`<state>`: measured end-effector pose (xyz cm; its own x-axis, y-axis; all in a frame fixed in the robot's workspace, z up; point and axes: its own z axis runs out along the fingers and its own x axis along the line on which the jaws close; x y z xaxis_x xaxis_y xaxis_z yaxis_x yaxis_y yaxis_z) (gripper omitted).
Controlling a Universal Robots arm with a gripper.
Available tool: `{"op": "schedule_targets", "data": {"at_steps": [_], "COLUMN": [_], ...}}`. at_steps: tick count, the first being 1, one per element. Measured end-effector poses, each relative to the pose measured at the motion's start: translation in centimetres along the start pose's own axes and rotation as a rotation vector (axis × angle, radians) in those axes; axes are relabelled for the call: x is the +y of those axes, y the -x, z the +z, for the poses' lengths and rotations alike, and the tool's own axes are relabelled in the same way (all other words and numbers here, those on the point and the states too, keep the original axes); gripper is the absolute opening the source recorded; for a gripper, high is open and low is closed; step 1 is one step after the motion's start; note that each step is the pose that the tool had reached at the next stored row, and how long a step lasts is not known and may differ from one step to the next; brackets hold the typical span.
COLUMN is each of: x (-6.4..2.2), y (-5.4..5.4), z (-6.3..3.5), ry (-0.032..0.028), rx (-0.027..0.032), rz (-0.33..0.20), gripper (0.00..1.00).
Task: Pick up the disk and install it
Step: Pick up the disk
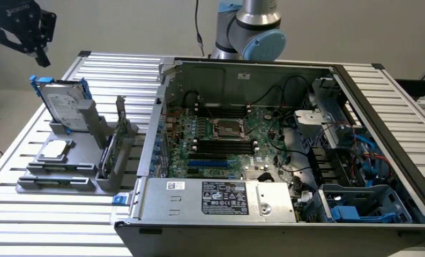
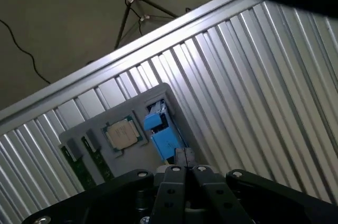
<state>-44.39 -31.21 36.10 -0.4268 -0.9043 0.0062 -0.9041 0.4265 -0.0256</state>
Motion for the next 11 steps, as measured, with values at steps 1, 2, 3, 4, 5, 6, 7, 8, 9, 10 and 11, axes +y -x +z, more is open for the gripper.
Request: {"op": "schedule_targets", "data": {"at_steps": [1,2,3,4,5,6,7,8,9,10,11], "x": [0.0,0.0,0.0,0.0,0.0,0.0,0.0,0.0,0.0,0.0,0.0], "y": [0.0,0.0,0.0,0.0,0.0,0.0,0.0,0.0,0.0,0.0,0.0], "z": [0.01,0.02,0.02,0.03,0.03,0.04,0.04,0.05,0.05,0.06,0.06], "ry": [-0.0001,-0.0003,-0.0003,-0.0004,-0.0006,-0.0006,-0.0008,-0.0009,-0.0011,-0.0012,-0.0013], "rx": [-0.0005,-0.001,-0.0014,-0.0019,-0.0023,-0.0028,-0.0033,-0.0037,-0.0042,-0.0047,-0.0052], "rz": [-0.018,-0.036,-0.055,-0.073,-0.091,-0.109,-0.127,-0.145,-0.164,-0.182,-0.201], "gripper": [0.11,0.11,0.11,0.11,0.11,0.11,0.11,0.11,0.11,0.11,0.11]}}
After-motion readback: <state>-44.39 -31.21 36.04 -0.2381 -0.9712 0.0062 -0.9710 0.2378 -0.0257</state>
